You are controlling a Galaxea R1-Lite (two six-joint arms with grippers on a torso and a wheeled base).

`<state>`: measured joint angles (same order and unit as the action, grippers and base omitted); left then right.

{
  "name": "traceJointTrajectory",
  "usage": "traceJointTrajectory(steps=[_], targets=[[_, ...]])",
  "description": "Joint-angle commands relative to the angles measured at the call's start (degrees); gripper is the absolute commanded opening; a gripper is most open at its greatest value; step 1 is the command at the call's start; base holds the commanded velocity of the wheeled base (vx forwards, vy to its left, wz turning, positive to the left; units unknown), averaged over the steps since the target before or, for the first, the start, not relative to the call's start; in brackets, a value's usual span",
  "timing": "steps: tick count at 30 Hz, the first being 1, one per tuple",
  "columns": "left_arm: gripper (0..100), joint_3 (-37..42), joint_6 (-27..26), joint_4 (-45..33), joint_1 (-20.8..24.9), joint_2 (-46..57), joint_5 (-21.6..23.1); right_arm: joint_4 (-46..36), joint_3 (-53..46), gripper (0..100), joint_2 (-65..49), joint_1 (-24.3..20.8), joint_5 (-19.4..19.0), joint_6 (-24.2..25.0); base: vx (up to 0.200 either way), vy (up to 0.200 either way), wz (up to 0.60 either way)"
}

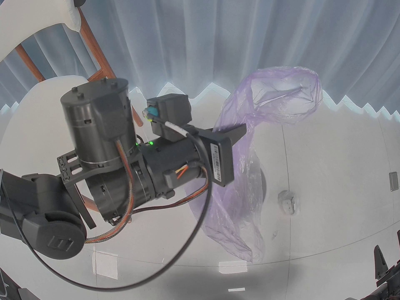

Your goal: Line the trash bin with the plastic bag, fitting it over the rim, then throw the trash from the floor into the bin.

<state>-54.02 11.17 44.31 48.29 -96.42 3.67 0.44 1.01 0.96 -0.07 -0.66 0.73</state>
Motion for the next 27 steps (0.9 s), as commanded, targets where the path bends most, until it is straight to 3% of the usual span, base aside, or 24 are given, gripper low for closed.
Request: traceJointTrajectory(steps=[1,3,4,9,19,27], targets=[[0,0.84,0.0,-0.02,0.58,0.53,-0.33,0.0,-1.01,100,-0.96,-0.01,-0.04,-0.03,0.0,0.0,0.0],[0,0.84,0.0,-0.02,0.58,0.53,-0.33,0.0,-1.01,100,-0.96,-0.01,-0.04,-0.03,0.0,0.0,0.0],[0,1.99,0.08,-0.02,3.74,2.11,-2.09,0.0,-1.01,100,-0.96,-0.01,-0.04,-0.03,0.0,0.0,0.0],[0,6.2,0.17,0.07,7.52,4.48,-2.88,0.0,-1.01,100,-0.96,-0.01,-0.04,-0.03,0.0,0.0,0.0],[0,10.69,0.43,0.86,11.13,4.57,-2.79,0.0,-1.01,100,-0.96,-0.01,-0.04,-0.03,0.0,0.0,0.0],[0,9.19,0.35,2.18,10.6,2.37,-2.09,0.0,-1.01,100,-0.96,-0.01,-0.04,-0.03,0.0,0.0,0.0]])
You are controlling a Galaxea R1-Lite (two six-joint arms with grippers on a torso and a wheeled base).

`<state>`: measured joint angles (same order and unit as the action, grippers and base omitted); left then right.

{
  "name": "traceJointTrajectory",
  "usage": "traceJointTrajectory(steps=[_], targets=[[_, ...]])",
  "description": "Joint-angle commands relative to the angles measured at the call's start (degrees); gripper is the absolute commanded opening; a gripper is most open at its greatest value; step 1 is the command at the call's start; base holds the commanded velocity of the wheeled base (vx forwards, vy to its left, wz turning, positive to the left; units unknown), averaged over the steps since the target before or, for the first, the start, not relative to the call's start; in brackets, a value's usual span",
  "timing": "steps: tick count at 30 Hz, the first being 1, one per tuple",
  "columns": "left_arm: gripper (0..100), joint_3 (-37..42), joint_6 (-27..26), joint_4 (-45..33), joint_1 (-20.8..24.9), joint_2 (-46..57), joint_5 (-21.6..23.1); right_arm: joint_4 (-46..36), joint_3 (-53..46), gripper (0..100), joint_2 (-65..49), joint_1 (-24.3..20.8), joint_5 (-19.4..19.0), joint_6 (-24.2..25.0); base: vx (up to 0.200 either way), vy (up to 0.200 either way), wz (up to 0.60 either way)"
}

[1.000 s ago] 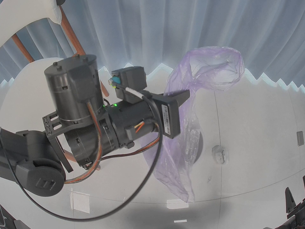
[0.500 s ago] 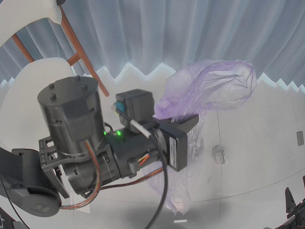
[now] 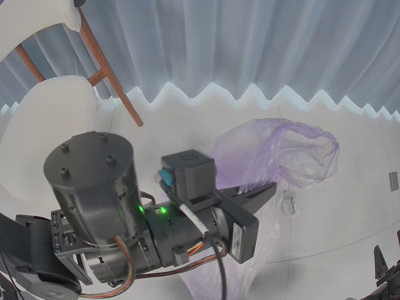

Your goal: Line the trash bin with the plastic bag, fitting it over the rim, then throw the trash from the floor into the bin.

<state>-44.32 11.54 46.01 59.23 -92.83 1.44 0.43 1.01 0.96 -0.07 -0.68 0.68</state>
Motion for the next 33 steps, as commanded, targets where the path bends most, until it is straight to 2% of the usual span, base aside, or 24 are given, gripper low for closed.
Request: traceJointTrajectory(steps=[1,5,14,18,27,33], targets=[[0,-0.5,-0.03,0.49,-0.35,-1.21,0.14,0.01,-1.01,100,-0.96,-0.01,-0.02,0.02,0.0,0.0,0.0],[0,-1.2,-0.38,0.57,-3.07,-1.83,0.32,0.01,-1.01,100,-0.96,0.07,-0.02,0.02,0.0,0.0,0.0],[0,-3.22,-0.29,0.84,-9.93,-2.0,3.83,0.01,-1.01,100,-0.96,-0.01,-0.02,-0.07,0.0,0.0,0.0],[0,-8.5,1.64,1.19,-12.83,-5.87,6.65,0.01,-1.01,100,-0.96,-0.01,-0.11,-0.24,0.0,0.0,0.0],[0,-15.44,2.08,2.24,-13.71,-11.14,6.91,0.01,-1.01,100,-0.96,-0.01,-0.11,-0.16,0.0,0.0,0.0],[0,-14.74,2.08,2.24,-14.32,-11.58,6.82,0.01,-1.01,100,-0.96,-0.01,-0.11,0.02,0.0,0.0,0.0]])
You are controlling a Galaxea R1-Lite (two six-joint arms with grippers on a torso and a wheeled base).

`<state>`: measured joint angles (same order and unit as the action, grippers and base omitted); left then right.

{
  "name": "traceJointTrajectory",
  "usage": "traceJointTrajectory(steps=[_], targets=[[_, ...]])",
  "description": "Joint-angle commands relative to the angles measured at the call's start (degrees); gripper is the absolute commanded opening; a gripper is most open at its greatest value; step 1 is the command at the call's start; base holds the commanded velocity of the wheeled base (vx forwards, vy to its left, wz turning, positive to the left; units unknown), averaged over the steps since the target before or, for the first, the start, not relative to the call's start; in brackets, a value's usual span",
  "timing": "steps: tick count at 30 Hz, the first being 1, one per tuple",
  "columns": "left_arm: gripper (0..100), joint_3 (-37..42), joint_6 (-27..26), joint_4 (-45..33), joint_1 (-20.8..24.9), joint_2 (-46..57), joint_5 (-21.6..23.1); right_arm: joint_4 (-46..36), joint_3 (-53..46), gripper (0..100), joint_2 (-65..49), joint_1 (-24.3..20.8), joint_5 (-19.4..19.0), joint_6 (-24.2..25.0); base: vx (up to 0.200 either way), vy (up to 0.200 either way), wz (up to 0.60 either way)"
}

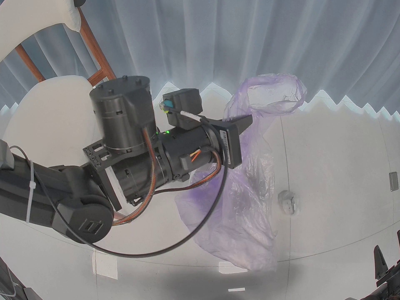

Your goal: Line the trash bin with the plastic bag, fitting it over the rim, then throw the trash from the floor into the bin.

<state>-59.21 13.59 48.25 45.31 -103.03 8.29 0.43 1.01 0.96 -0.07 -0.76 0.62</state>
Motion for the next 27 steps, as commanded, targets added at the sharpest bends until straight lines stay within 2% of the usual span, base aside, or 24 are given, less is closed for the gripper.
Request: traceJointTrajectory(steps=[1,6,14,22,24,25,27], targets=[[0,0.85,-0.06,0.0,-0.58,-1.38,-0.03,0.01,-1.01,100,-0.96,0.07,-0.04,0.08,0.0,0.0,0.0],[0,5.6,-0.23,1.14,-1.63,-0.85,-0.03,0.01,-1.01,100,-0.96,-0.01,-0.04,0.08,0.0,0.0,0.0],[0,11.22,-0.5,7.47,-5.5,-0.15,-0.12,0.01,-1.01,100,-0.96,-0.01,-0.04,0.08,0.0,0.0,0.0],[0,21.5,-0.67,11.95,-11.91,3.63,-0.12,0.01,-1.01,100,-0.96,-0.01,-0.04,0.08,0.0,0.0,0.0],[0,22.12,-0.58,12.48,-12.35,3.54,-0.12,0.01,-1.01,100,-0.96,-0.01,-0.04,0.08,0.0,0.0,0.0],[0,23.88,-0.67,16.09,-14.11,2.75,-0.73,0.01,-1.01,100,-0.96,-0.01,-0.04,-0.01,0.0,0.0,0.0],[0,23.79,-0.76,18.37,-14.55,0.82,-1.43,0.01,-1.01,100,-0.96,-0.01,-0.04,-0.01,0.0,0.0,0.0]])
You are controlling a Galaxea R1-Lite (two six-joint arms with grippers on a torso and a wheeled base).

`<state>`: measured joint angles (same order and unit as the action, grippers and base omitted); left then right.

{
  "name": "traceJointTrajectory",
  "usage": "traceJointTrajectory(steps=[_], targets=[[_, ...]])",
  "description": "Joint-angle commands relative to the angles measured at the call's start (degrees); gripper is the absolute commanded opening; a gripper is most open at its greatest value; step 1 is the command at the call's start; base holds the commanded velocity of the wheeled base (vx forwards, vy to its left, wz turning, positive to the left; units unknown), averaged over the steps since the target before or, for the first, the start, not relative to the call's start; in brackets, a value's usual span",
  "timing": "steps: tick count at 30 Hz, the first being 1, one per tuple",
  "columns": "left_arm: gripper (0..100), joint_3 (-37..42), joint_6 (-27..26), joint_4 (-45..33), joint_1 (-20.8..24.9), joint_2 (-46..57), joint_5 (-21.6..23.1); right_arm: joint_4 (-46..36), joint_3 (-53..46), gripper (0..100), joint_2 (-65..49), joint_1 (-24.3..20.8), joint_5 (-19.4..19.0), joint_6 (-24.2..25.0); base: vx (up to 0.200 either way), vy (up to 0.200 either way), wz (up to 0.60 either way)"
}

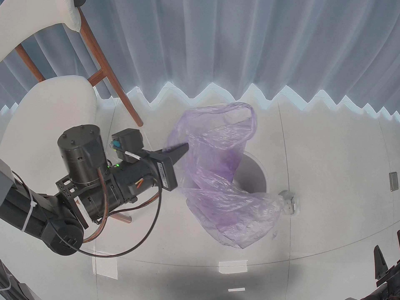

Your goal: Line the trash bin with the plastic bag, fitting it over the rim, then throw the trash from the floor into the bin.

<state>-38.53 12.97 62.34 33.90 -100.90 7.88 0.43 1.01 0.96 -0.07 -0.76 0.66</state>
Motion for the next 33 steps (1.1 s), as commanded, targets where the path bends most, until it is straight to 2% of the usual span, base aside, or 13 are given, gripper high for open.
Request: traceJointTrajectory(steps=[1,3,4,6,9,15,19,23,25,28,33], targets=[[0,2.59,-0.31,6.3,-3.23,-3.86,-2.6,0.01,-1.01,100,-0.96,-0.01,-0.04,-0.13,0.0,0.0,0.0],[0,1.8,-0.67,7.88,-3.23,-5.62,-3.74,0.01,-1.01,100,-0.96,-0.01,-0.04,-0.13,0.0,0.0,0.0],[0,-1.81,-1.9,12.01,-3.14,-10.19,-5.77,0.01,-1.01,100,-0.96,-0.01,-0.04,-0.13,0.0,0.0,0.0],[0,-6.82,-3.57,15.0,-2.96,-15.03,-6.91,0.01,-1.01,100,-0.96,-0.01,-0.04,-0.13,0.0,0.0,0.0],[0,-12.88,-5.24,15.97,-1.91,-19.24,-8.4,0.01,-1.01,100,-0.96,-0.01,-0.04,-0.13,0.0,0.0,0.0],[0,-12.09,-5.32,16.5,3.01,-22.23,-8.49,0.01,-1.01,100,-0.96,-0.01,-0.04,-0.04,0.0,0.0,0.0],[0,-11.04,-5.5,16.23,3.63,-21.53,-7.79,0.01,-1.01,100,-0.96,-0.01,0.05,0.04,0.0,0.0,0.0],[0,-6.29,-8.93,12.98,2.31,-15.99,-2.34,-0.08,-1.01,100,-0.96,-0.01,0.05,-0.13,0.0,0.0,0.0],[0,-5.32,-13.06,6.39,-0.59,-11.95,2.76,-0.08,-1.01,100,-0.88,0.07,-0.04,-0.22,0.0,0.0,0.0],[0,-5.32,-17.89,-2.66,-1.82,-7.99,7.86,-0.16,-1.01,100,-0.88,-0.01,-0.3,-0.75,0.0,0.0,0.0],[0,-8.14,-19.56,-6.71,1.61,-6.76,9.88,-0.16,-1.01,100,-0.88,0.07,-0.65,-1.19,0.0,0.0,0.0]])
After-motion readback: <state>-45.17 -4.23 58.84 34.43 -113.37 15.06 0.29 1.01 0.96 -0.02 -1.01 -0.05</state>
